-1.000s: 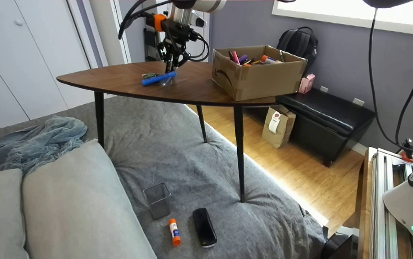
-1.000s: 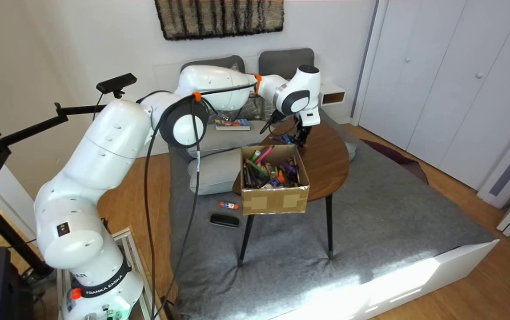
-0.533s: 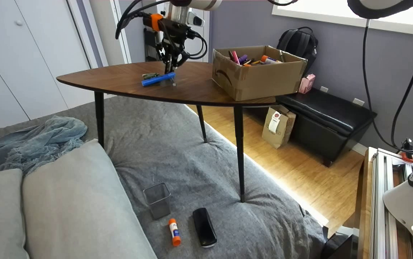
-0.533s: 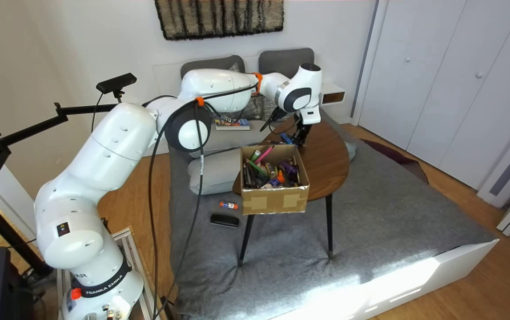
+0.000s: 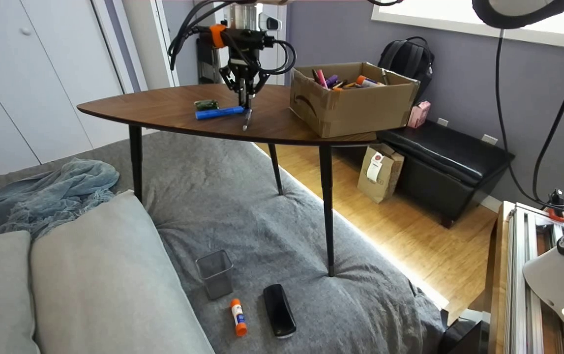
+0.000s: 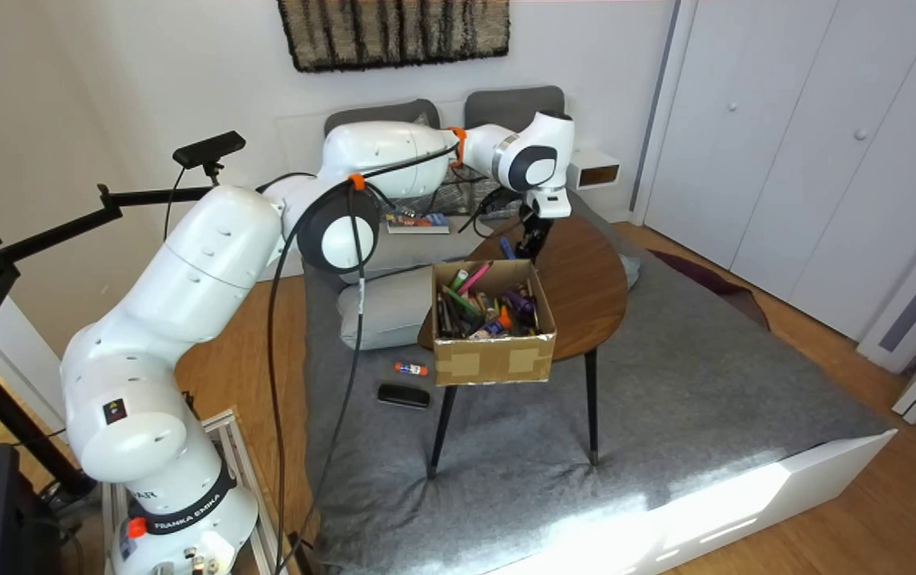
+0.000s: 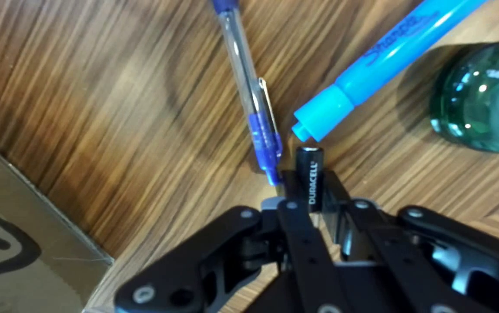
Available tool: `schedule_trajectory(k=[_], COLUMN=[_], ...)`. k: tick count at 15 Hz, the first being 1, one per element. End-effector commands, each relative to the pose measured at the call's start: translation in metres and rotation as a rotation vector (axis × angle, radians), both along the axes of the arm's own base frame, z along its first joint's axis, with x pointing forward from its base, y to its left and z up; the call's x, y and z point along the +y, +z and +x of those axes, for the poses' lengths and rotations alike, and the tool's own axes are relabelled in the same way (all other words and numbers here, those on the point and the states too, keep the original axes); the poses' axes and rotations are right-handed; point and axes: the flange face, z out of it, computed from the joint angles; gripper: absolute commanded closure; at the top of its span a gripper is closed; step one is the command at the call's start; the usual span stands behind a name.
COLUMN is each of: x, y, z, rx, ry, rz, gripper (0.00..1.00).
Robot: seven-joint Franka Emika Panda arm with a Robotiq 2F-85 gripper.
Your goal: Remove the marker from the box
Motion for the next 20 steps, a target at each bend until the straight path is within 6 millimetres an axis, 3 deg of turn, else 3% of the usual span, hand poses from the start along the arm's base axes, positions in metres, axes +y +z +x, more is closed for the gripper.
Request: schedule_trajectory(k=[1,8,9,10,12,15,19,20], x=[0.006,0.008,0.008,0.008,0.009,0.011,0.017,0.017], y=[0.007,0.001,-0.001,-0.001,0.003,0.012,0.041,0.05], z=[0.001,0.009,0.009,0.01,0.01,0.009,0.004,0.003], rx=[0.007,-0.039,-0.041,-0.046,-0.054,-0.067,-0.106,-0.115], ry=[0.027,0.068,0.071,0.076,0.083,0.099,0.135,0.144], rz=[-0.037,-0.029,-0.029,-0.026,-0.021,-0.01,-0.005,-0.004], gripper=[0.96,0.96,0.91,0.6,0.52,0.31,0.02,0.01])
